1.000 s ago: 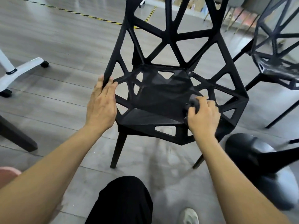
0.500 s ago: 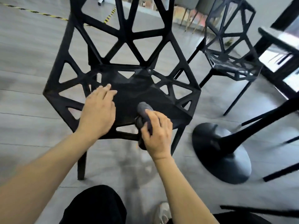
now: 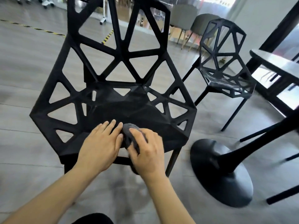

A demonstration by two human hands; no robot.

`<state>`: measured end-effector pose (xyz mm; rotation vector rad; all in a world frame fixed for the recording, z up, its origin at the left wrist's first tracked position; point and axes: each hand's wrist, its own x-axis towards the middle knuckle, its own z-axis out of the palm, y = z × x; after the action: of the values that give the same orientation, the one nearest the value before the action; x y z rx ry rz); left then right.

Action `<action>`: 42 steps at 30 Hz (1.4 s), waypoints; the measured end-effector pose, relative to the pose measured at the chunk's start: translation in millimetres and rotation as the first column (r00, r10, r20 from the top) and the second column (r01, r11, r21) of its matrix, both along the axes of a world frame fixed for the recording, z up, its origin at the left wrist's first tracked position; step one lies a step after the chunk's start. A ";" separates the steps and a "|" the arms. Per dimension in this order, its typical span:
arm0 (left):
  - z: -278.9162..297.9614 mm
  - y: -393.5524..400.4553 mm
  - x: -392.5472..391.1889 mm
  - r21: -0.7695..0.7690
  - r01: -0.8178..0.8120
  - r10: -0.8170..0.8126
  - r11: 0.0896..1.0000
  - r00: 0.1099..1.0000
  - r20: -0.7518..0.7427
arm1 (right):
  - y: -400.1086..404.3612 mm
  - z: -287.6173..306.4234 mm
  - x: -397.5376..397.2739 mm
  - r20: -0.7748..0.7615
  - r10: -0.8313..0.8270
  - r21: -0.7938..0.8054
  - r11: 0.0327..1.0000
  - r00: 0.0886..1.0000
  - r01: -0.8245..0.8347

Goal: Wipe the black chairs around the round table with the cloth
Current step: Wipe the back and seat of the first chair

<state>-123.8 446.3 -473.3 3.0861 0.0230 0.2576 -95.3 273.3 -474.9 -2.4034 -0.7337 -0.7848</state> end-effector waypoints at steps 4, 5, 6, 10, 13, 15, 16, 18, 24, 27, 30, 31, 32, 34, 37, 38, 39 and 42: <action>-2.1 2.1 -4.0 -0.058 -0.035 0.035 0.998 0.999 0.004 | -69.2 12.7 69.7 -0.159 -0.325 0.036 0.942 0.932 0.334; -3.3 2.3 -3.9 -0.066 -0.040 0.040 0.997 0.999 -0.003 | -78.9 14.2 76.6 -0.195 -0.365 0.062 0.922 0.910 0.382; -2.8 1.7 -2.5 -0.073 -0.048 0.047 0.996 0.999 -0.016 | -79.4 12.7 76.0 -0.201 -0.376 0.064 0.916 0.904 0.396; 16.8 -16.7 17.8 -0.036 -0.143 0.141 0.989 0.989 -0.054 | -43.0 4.7 41.0 -0.098 -0.198 0.000 0.980 0.975 0.199; 41.0 -40.1 50.4 -0.039 -0.230 0.227 0.972 0.972 -0.066 | -41.7 11.6 45.3 -0.091 -0.066 -0.115 0.992 0.994 0.055; 43.1 -55.8 83.6 -0.071 -0.176 0.172 0.982 0.983 -0.059 | -56.3 24.3 61.8 -0.098 -0.012 -0.131 0.991 0.995 -0.001; 40.0 -62.5 99.1 -0.095 -0.114 0.110 0.989 0.993 -0.054 | -65.0 31.4 72.1 -0.094 -0.017 -0.070 0.997 0.995 0.010; 32.1 -70.4 125.4 -0.134 0.008 -0.015 0.991 0.998 -0.057 | -86.9 51.7 100.2 -0.032 -0.119 0.135 0.983 0.992 0.123; 7.2 -63.7 163.8 -0.202 -0.019 -0.027 0.979 0.974 -0.226 | -135.2 76.4 188.8 -0.176 -0.307 0.151 0.930 0.935 0.334; 1.0 -63.0 164.7 -0.181 -0.003 -0.046 0.984 0.962 -0.268 | -136.7 53.9 205.5 -0.169 -0.278 -0.106 0.959 0.946 0.263; -1.5 -64.4 161.3 -0.177 0.010 -0.058 0.984 0.962 -0.267 | -123.1 63.7 227.7 -0.135 -0.272 -0.083 0.961 0.953 0.263; -1.1 -65.0 162.3 -0.172 0.012 -0.056 0.985 0.965 -0.258 | -113.2 71.2 239.8 -0.137 -0.264 -0.077 0.964 0.955 0.255; -1.6 -65.7 161.8 -0.172 0.012 -0.054 0.985 0.968 -0.244 | -100.5 79.4 255.9 -0.144 -0.246 -0.075 0.968 0.958 0.238; -4.7 -65.7 162.2 -0.162 0.011 -0.043 0.987 0.979 -0.197 | -68.1 101.4 297.5 -0.200 -0.229 -0.065 0.973 0.953 0.220; -8.7 -63.4 159.8 -0.092 -0.002 -0.014 0.996 0.985 -0.173 | -12.6 137.3 367.5 -0.271 -0.258 -0.112 0.965 0.927 0.236; -12.1 -62.1 160.3 -0.085 0.004 -0.018 0.996 0.987 -0.162 | 3.0 147.2 385.1 -0.298 -0.267 -0.120 0.963 0.916 0.241; -13.9 -61.8 160.7 -0.091 0.005 -0.021 0.996 0.985 -0.173 | 15.2 153.9 399.4 -0.328 -0.263 -0.108 0.965 0.907 0.241; -13.5 -64.1 161.4 -0.146 -0.015 -0.008 0.989 0.987 -0.160 | 32.0 159.6 419.5 -0.340 -0.270 -0.099 0.963 0.901 0.251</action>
<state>37.6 382.2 -486.8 2.9515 0.0508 0.0069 324.2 305.3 -315.2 -2.6257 -0.2952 -0.4138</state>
